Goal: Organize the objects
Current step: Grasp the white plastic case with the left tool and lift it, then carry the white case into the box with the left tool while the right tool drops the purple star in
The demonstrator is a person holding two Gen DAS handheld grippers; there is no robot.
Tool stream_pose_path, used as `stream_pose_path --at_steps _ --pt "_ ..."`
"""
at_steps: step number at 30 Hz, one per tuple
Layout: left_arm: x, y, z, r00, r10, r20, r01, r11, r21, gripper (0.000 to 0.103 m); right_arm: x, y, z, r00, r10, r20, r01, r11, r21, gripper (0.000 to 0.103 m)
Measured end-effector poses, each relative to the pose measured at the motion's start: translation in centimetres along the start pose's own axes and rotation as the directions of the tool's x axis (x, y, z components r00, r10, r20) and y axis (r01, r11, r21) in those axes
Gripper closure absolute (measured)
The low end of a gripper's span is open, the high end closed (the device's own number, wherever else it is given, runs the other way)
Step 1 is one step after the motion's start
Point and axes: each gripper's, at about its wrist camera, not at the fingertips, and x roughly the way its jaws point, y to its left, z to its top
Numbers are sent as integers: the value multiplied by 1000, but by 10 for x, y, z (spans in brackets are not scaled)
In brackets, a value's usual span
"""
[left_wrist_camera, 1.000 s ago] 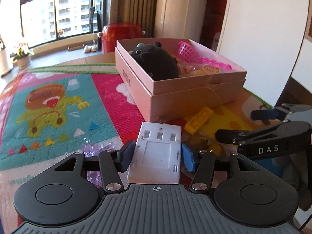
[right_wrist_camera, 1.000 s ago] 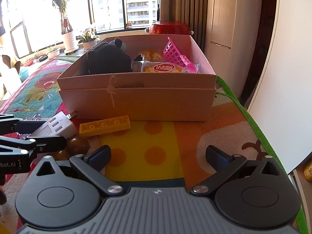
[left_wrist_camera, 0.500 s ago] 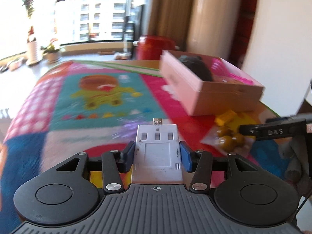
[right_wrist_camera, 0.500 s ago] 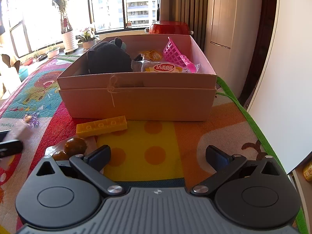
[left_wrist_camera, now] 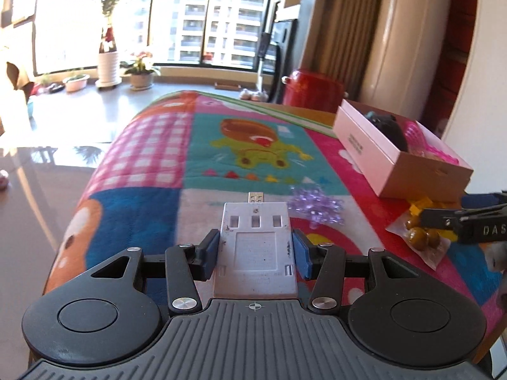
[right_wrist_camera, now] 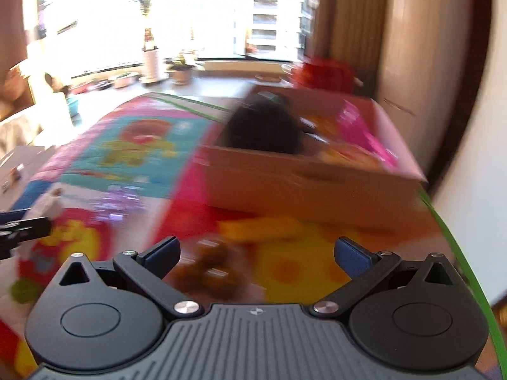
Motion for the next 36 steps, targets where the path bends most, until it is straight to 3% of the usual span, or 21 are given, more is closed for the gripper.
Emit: stream_pose_path --at_steps 6,9,11,15,17,19,21,29,36 --pt "-11 13 -3 1000 2 12 -2 999 -36 50 17 67 18 990 135 -39 -140 981 -136 0" --pt "-16 18 -4 1000 -1 21 2 999 -48 50 39 93 25 984 159 -80 -170 974 -153 2" --pt "-20 21 -5 1000 -4 25 5 999 -54 50 54 104 29 982 158 -108 -174 972 -158 10" --pt "-23 23 -6 1000 -11 25 12 998 -66 50 73 117 38 978 165 -126 -181 975 -129 14" --pt "-24 23 -7 1000 -12 23 14 998 -68 50 78 120 42 977 168 -133 -183 977 -111 23" --pt "-24 22 -7 1000 -16 23 17 998 -68 50 75 122 44 974 181 -137 -198 972 -125 42" --pt "-25 19 -6 1000 -19 24 20 998 -64 50 71 124 43 973 184 -139 -204 968 -146 42" --pt "-31 -4 -5 999 -52 12 52 998 -20 50 21 95 28 979 178 -95 -194 962 -192 44" --pt "-23 -57 -6 985 -165 -53 169 982 88 50 -46 24 0 993 118 -12 -119 980 -157 44"
